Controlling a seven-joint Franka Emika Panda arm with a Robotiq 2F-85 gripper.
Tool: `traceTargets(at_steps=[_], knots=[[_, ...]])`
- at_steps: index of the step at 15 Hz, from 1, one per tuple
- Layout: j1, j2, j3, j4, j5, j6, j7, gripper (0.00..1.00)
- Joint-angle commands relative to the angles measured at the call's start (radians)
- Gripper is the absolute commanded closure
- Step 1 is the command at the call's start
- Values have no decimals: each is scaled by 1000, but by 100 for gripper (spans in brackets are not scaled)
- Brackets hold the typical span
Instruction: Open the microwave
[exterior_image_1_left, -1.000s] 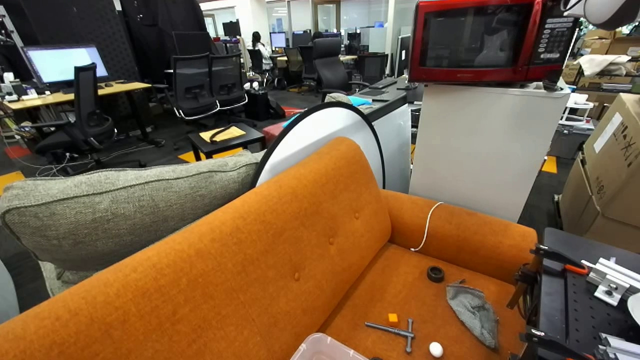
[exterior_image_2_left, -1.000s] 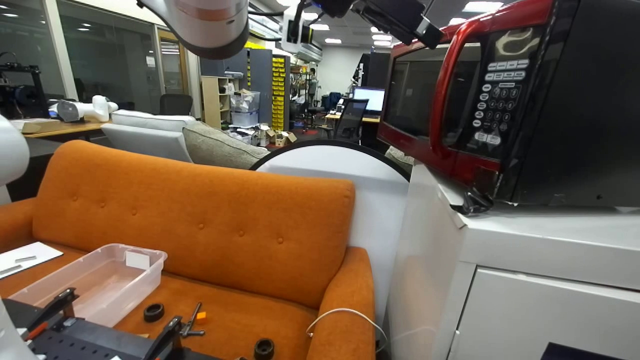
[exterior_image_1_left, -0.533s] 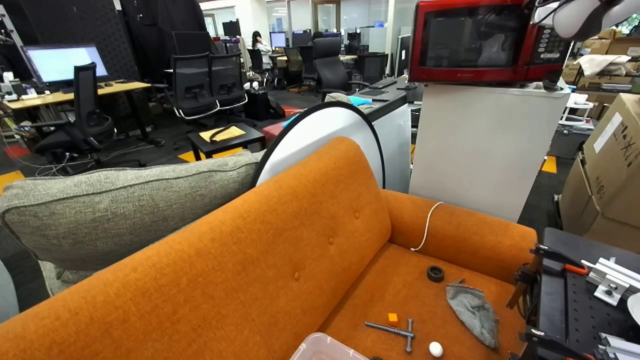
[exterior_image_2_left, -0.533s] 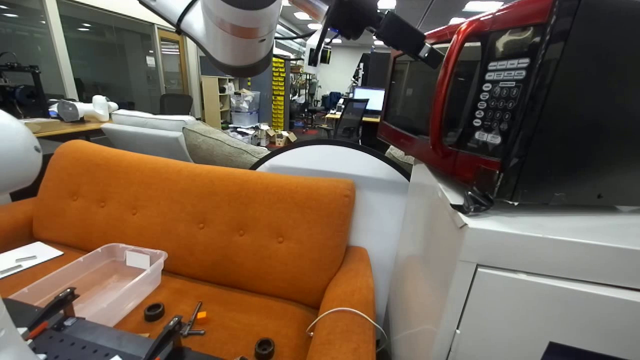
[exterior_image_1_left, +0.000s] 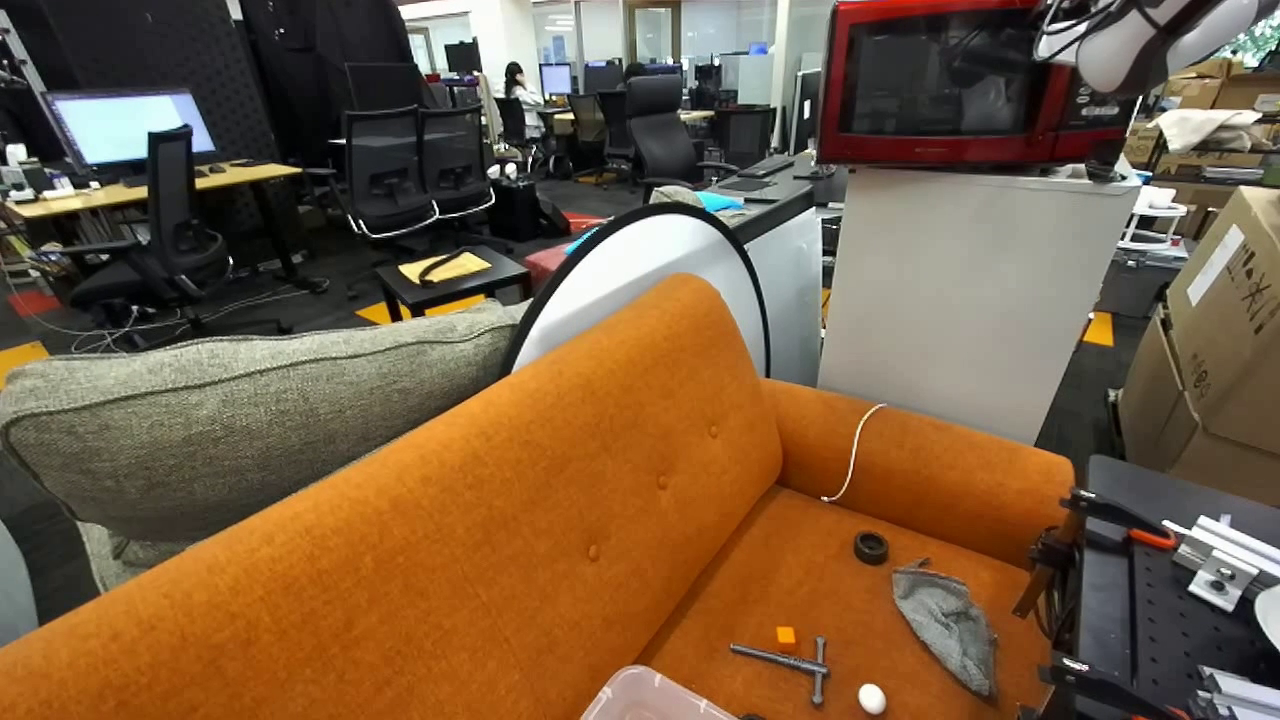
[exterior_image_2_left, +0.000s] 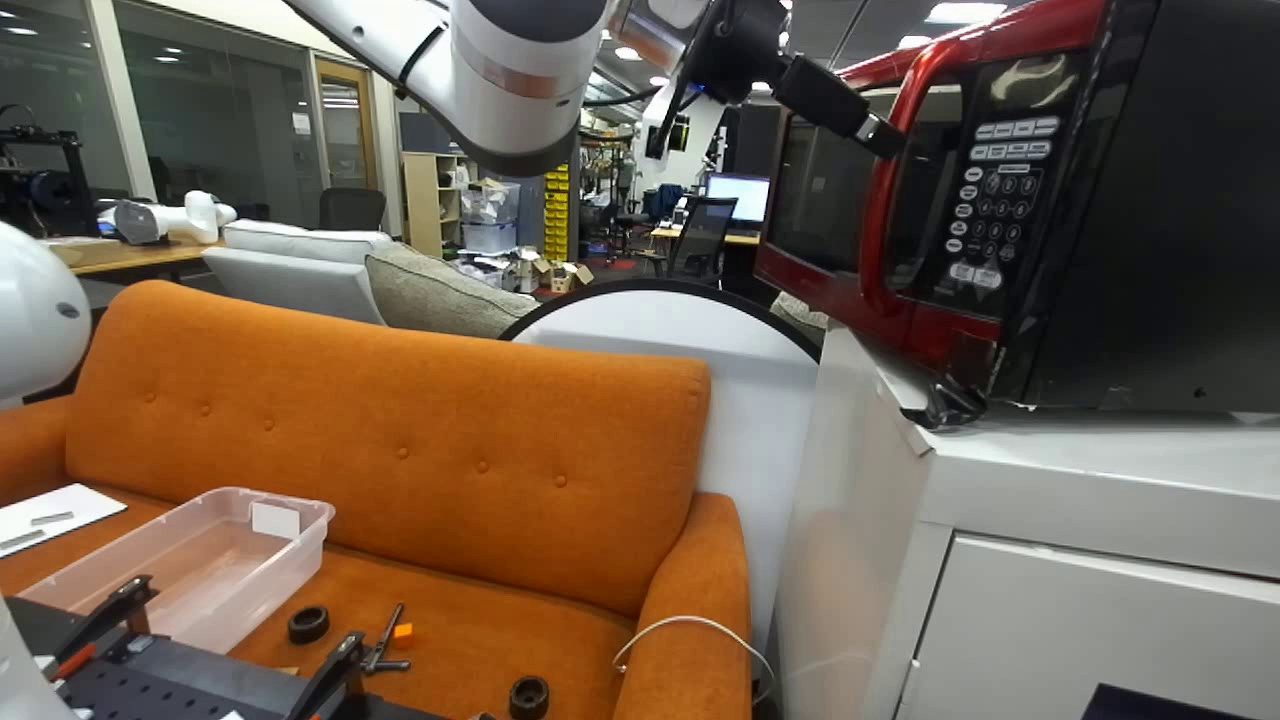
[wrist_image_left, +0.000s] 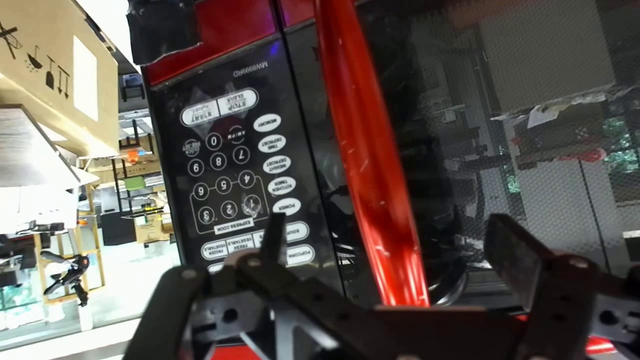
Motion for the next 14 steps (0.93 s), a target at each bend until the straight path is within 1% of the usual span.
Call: traceTargets(at_steps=[1,2,3,4,7,10,11,14], knots=[[-89,-35,73,27,12,-6,42,14],[-110,-48,87,30,14,-9,54,27],[-135,-67,103,32,22,-9,73,32],[-146,-83,122,30,119,-17,7,40],[-180,-109,161,38,212,-28,-19,61],[-197,-138,191,42,277,-32,-42,83],[-206,-149,200,43,289,-32,-54,88],[-219,-170,215,45,324,-37,-95,90]])
